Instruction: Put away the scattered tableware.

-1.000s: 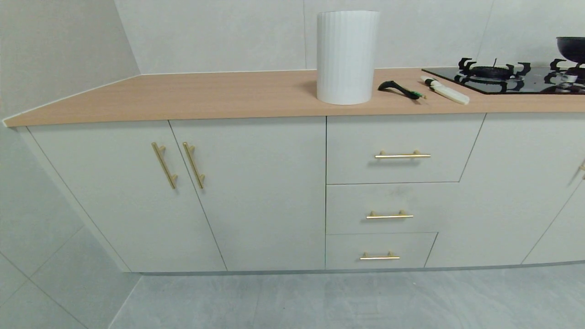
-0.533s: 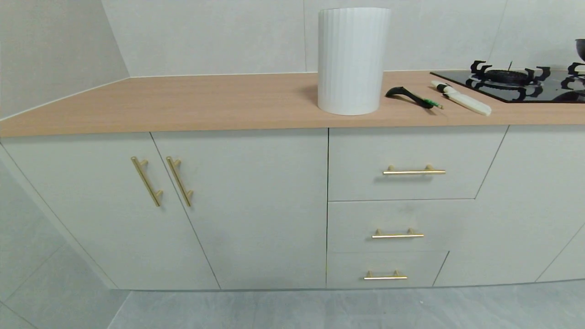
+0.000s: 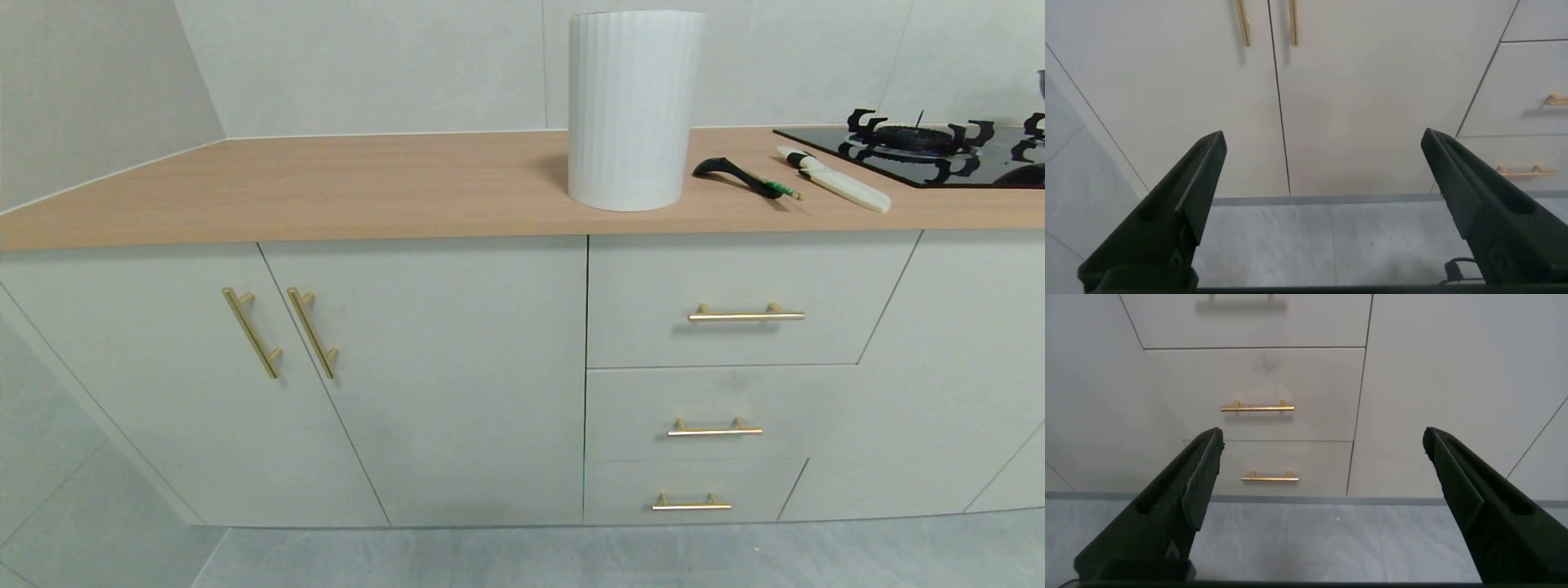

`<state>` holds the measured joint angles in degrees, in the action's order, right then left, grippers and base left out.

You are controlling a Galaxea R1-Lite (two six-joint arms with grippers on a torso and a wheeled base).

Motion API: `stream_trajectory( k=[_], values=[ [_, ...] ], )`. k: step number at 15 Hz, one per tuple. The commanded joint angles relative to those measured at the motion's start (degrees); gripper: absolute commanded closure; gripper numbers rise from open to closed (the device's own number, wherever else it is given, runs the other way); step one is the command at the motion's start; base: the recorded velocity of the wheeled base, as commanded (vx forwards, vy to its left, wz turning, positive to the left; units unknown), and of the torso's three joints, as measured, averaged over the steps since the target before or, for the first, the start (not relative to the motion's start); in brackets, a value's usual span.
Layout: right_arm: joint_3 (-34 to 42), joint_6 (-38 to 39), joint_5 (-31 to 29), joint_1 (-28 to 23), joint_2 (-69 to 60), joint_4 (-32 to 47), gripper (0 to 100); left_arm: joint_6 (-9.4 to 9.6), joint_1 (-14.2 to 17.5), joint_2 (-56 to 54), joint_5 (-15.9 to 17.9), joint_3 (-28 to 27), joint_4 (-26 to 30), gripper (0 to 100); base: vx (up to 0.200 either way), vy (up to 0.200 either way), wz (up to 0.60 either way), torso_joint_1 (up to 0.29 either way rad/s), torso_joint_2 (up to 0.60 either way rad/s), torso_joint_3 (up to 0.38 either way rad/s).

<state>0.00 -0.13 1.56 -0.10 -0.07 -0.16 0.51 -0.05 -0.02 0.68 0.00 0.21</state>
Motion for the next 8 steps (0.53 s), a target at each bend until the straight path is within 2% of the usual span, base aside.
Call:
stream_trajectory(
  k=[1,8],
  values=[
    [0.0,-0.04,0.02,0.01,0.07,-0.02,0,-0.07,0.05,0.02,0.02,0.0,-0.03,0,0.0,0.0,0.0,0.0,0.0,0.0],
    [0.0,-0.57,-0.24,0.01,0.07,-0.02,0,0.02,0.05,0.02,0.02,0.0,-0.03,0,0.0,0.0,0.0,0.0,0.0,0.0]
  ],
)
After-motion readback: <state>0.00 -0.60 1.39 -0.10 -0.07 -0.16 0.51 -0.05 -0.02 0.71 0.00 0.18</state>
